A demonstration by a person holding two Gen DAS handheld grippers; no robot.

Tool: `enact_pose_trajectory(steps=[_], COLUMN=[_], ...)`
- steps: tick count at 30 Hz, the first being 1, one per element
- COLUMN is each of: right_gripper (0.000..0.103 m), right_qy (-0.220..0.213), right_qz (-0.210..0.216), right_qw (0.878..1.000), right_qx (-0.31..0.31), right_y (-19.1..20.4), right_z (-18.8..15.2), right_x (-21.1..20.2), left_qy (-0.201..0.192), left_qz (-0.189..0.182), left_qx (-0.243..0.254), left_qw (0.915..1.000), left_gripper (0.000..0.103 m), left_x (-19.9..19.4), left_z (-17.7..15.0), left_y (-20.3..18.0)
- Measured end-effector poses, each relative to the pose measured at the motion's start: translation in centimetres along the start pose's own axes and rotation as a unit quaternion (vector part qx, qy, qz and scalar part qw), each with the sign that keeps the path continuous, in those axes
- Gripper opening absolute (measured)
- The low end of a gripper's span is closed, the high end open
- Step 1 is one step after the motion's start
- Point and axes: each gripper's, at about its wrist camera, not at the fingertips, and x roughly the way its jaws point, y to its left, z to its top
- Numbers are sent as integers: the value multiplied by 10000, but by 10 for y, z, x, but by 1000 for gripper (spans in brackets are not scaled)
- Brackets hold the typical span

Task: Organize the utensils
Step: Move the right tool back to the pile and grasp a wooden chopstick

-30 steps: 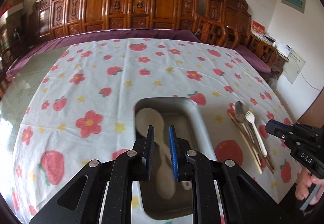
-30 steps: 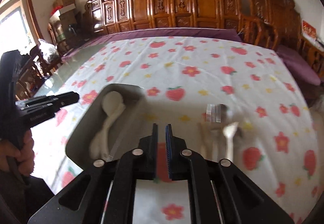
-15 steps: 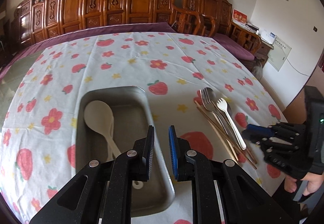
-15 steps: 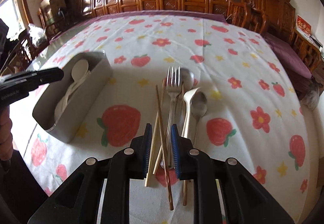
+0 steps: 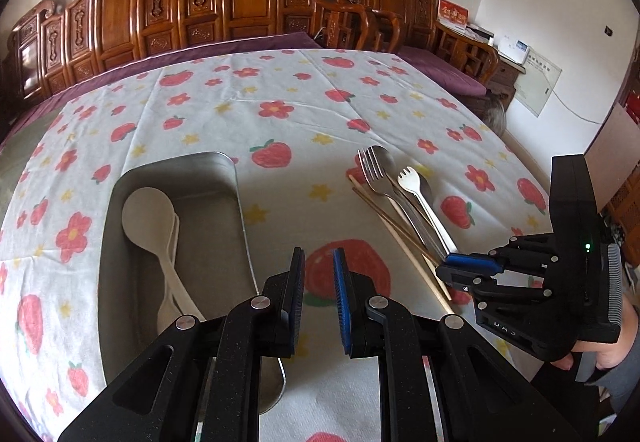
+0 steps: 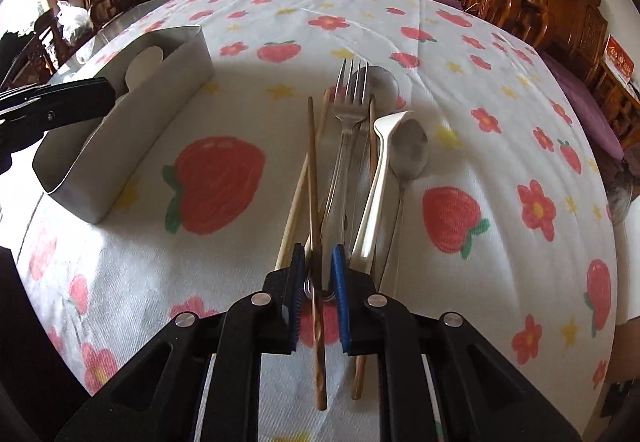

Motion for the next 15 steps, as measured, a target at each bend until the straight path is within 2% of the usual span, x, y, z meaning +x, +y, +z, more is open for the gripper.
enact_pose_trajectory(steps=[5,15], right_gripper=[6,6], right_qy=[68,196], right_qz=[1,62], right_qw=[10000,9993], right_qx=[-70,-301], right_y=[0,0], right_z=[0,8], right_x=[0,4], left_qy=[58,136], left_qz=[25,-45], left_qx=[52,101], left_qw=[10000,9998], left_gripper=[13,13], left_x=[6,15], left_z=[-4,-4], left_y=[-6,-16])
